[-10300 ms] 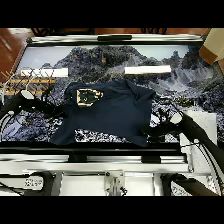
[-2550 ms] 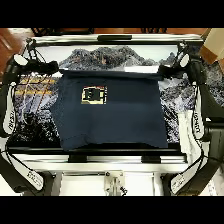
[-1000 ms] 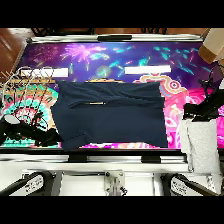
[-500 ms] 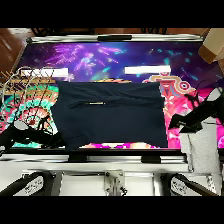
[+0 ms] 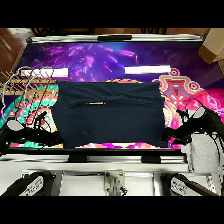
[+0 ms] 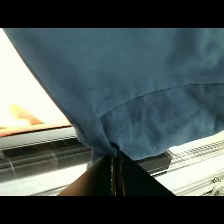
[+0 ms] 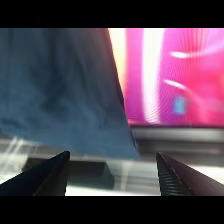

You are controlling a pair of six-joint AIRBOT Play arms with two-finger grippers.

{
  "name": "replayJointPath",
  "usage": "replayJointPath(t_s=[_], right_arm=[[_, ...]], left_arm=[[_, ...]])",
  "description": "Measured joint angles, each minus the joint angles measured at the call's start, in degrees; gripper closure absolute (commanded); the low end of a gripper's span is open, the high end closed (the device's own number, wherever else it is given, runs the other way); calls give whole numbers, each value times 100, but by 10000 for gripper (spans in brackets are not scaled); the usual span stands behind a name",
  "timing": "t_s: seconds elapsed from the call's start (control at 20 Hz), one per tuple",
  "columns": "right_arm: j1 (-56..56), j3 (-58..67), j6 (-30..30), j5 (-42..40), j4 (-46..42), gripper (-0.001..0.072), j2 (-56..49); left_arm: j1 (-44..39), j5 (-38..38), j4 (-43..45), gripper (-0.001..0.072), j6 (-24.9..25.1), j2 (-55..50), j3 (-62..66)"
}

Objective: Fold the shirts.

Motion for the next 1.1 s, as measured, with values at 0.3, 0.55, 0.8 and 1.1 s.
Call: replayJointPath(t_s=[0.3, 0.55, 0.8, 1.1], right_arm=[[151, -168, 57, -262, 245, 106, -155], [579, -186, 92, -426, 463, 639, -326], [695, 492, 33, -999, 382, 642, 33], [1130, 1864, -28, -1895, 437, 643, -42]], left_arm=[[0, -101, 59, 674, 44, 140, 310], [-2, -219, 83, 674, 48, 157, 704], [-4, -396, 304, 674, 81, 149, 1561], [-9, -227, 402, 674, 118, -579, 3023]])
